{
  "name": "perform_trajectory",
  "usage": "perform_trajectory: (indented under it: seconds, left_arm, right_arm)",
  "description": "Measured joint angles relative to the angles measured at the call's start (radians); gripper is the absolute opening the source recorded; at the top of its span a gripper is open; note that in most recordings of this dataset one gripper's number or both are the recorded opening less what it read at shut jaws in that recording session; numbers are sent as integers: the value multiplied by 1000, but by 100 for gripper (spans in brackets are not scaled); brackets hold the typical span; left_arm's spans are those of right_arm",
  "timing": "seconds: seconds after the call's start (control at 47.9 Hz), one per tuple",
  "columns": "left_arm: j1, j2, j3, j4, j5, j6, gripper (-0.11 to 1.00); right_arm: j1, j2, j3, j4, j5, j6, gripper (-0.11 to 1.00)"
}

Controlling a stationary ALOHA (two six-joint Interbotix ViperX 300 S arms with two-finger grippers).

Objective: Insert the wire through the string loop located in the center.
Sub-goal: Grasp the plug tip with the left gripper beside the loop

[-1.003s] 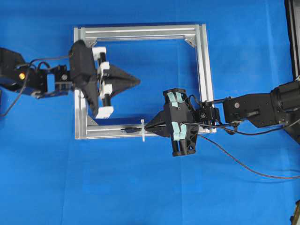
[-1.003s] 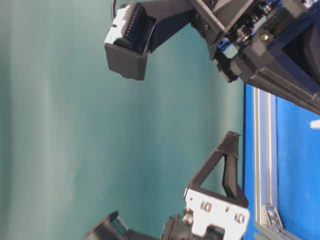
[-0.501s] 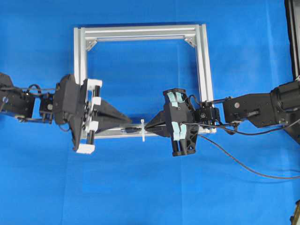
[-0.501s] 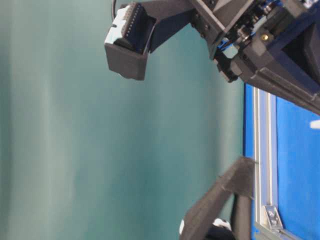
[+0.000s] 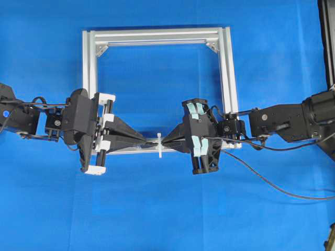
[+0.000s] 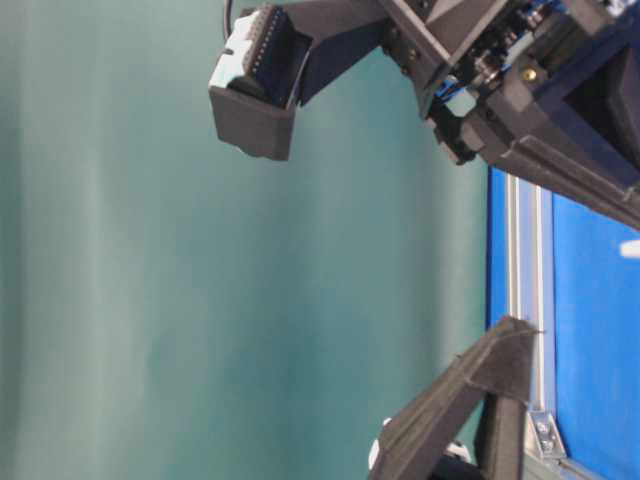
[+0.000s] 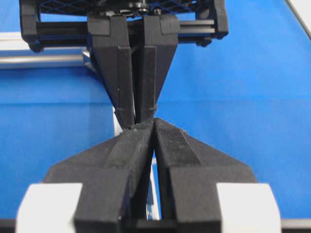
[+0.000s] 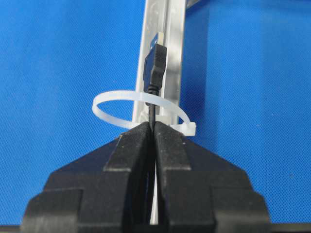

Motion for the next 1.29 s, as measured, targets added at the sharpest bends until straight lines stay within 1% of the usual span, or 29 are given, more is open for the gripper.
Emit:
perform_trajectory:
  seconds: [0.104,0.146,0.23,0.397,0.439,0.48,0.522,0.606,0.919,1.044,1.295]
  left_arm:
    - [0,0,0,0,6,2,1]
    - [0,0,0,0,8,3,5]
    - [0,0,0,0,9,-3,25]
    - [-8,2,-8,0,15,-9,76]
    - [-11,2,-11,0,21,-9,85]
    - [-12,3,-17,0,31,-11,90]
    - [-12,6,-21,2,41,-9,91]
    - [-12,14,-32,0,71,-8,89]
    - [-14,83,-97,0,270,-5,88]
    - [-12,97,-106,0,288,-5,88]
    - [-8,97,-112,2,288,-5,88]
  right_arm:
    - [0,0,0,0,0,0,-3]
    - [2,0,0,-2,0,0,-3]
    - [0,0,0,0,0,0,-3]
    - [0,0,0,0,0,0,-3]
    - [0,0,0,0,2,0,-3]
    - [0,0,0,-2,2,0,-3]
    - [0,0,0,-2,0,0,-3]
    - [2,0,0,0,0,0,-3]
    - [2,0,0,0,0,0,-3]
    - [0,0,0,0,0,0,-3]
    - [0,0,0,-2,0,0,-3]
